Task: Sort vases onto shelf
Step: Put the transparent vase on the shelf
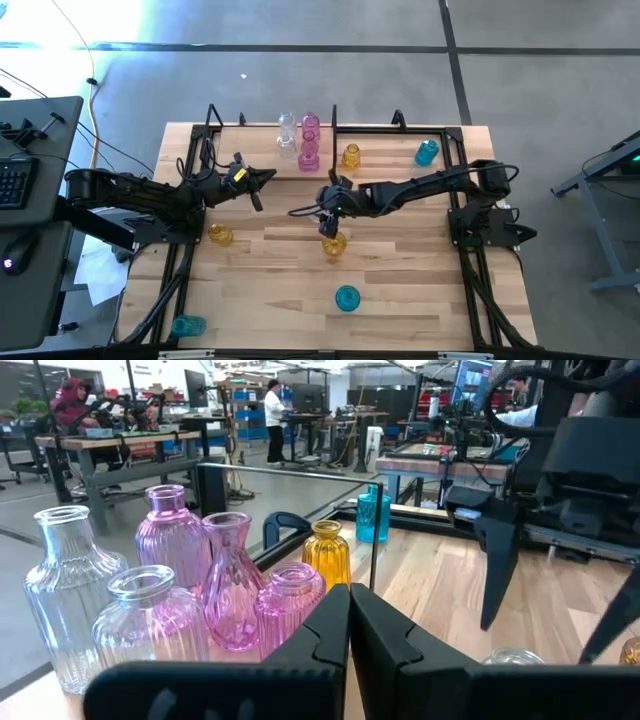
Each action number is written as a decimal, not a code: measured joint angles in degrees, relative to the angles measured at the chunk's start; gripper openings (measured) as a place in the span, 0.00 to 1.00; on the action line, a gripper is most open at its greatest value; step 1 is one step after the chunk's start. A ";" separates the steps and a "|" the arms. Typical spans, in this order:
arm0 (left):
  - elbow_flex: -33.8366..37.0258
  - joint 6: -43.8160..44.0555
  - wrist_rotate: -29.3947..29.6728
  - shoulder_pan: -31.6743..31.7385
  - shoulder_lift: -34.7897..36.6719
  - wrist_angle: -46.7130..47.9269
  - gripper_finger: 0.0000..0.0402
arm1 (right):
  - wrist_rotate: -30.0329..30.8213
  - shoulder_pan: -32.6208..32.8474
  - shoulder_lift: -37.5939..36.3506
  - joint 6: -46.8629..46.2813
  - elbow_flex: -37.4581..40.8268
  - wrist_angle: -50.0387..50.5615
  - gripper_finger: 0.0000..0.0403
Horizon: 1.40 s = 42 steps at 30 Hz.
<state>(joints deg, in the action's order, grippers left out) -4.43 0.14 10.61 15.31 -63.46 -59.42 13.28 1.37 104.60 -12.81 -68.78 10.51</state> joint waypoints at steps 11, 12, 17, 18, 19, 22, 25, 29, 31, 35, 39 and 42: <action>0.00 0.20 0.00 0.00 0.00 0.05 0.01 | -0.37 -0.87 2.89 -2.56 -1.83 2.60 0.61; 0.00 0.19 0.00 0.00 0.00 0.04 0.01 | -0.41 -1.01 3.06 -2.63 -1.83 2.76 0.61; 0.00 0.20 0.00 0.00 0.00 0.00 0.01 | -0.37 -1.14 3.10 -2.28 -1.83 2.53 0.59; 0.00 0.17 0.00 0.00 0.00 0.00 0.01 | -0.39 -1.15 3.10 -2.22 -1.83 2.28 0.56; 0.00 0.20 0.00 0.00 0.00 0.00 0.01 | -0.41 -1.25 3.10 -2.19 -1.83 2.01 0.54; 0.00 0.20 0.00 0.00 0.00 0.00 0.01 | -1.42 -1.48 3.39 -1.91 -1.83 1.21 0.43; 0.00 0.17 0.00 0.00 0.00 0.02 0.01 | -2.13 -1.76 3.92 -1.17 -1.86 0.44 0.32; 0.00 0.17 0.00 0.01 0.00 0.01 0.01 | -2.14 -1.92 4.22 -0.10 -1.93 -0.25 0.23; 0.00 0.19 0.00 0.00 0.00 -0.03 0.01 | -2.36 -1.92 4.21 0.97 -1.91 -0.68 0.21; 0.00 0.63 0.00 0.02 0.00 -0.03 0.01 | -3.83 -1.95 4.04 3.10 -3.31 0.42 0.19; 0.00 0.74 0.00 0.04 0.15 -0.02 0.01 | -4.79 -2.01 3.85 5.75 -5.87 0.49 0.14; 0.00 0.70 0.07 0.04 0.15 0.43 0.01 | -5.16 -2.14 3.85 6.85 -7.29 1.50 0.10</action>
<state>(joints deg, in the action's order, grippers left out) -4.43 0.84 10.68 15.35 -63.31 -58.99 8.11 -0.78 108.44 -5.96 -76.07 12.00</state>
